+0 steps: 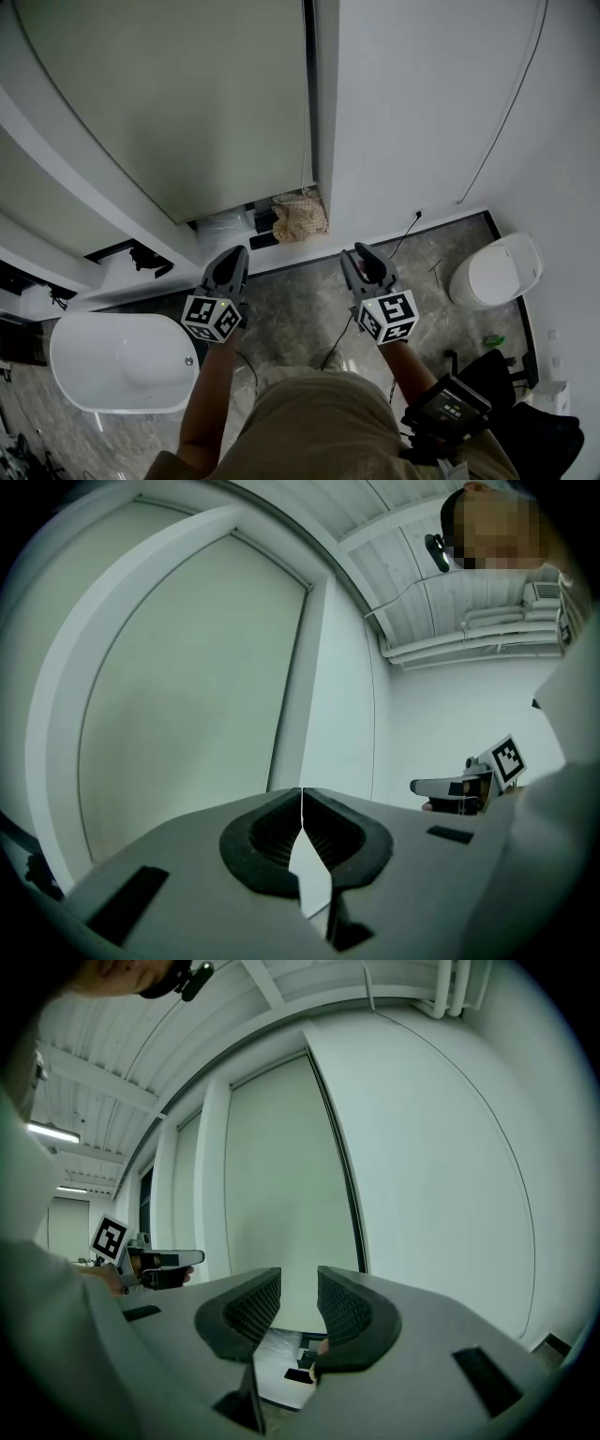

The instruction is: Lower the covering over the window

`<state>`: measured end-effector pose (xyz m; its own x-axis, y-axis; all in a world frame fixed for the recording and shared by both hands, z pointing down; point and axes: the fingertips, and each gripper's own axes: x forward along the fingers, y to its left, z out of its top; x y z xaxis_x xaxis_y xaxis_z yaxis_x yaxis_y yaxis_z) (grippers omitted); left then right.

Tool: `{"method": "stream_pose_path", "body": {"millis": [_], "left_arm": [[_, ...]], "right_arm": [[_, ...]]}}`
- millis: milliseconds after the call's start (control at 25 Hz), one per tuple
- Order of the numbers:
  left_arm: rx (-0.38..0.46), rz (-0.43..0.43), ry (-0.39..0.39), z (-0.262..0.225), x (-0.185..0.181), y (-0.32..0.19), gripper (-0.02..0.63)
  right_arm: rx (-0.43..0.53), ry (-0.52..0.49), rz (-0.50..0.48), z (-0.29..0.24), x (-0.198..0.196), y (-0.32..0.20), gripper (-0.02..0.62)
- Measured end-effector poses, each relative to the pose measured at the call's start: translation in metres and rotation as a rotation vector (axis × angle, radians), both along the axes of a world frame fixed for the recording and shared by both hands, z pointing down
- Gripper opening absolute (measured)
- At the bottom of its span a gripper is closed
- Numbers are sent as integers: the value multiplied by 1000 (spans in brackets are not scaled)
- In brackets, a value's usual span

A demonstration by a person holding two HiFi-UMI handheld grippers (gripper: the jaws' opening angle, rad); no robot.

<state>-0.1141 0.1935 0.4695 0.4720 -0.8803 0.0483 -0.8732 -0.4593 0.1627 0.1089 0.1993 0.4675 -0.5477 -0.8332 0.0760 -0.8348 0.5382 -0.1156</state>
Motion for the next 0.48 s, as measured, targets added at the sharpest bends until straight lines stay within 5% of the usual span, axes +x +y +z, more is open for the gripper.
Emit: {"method": "stream_pose_path", "body": {"millis": [240, 480], "left_arm": [[0, -18, 9, 5, 22, 13, 21], [-8, -8, 22, 10, 5, 7, 21]], "right_arm": [[-6, -3, -24, 5, 15, 9, 114], [-11, 7, -13, 5, 2, 5, 114]]}}
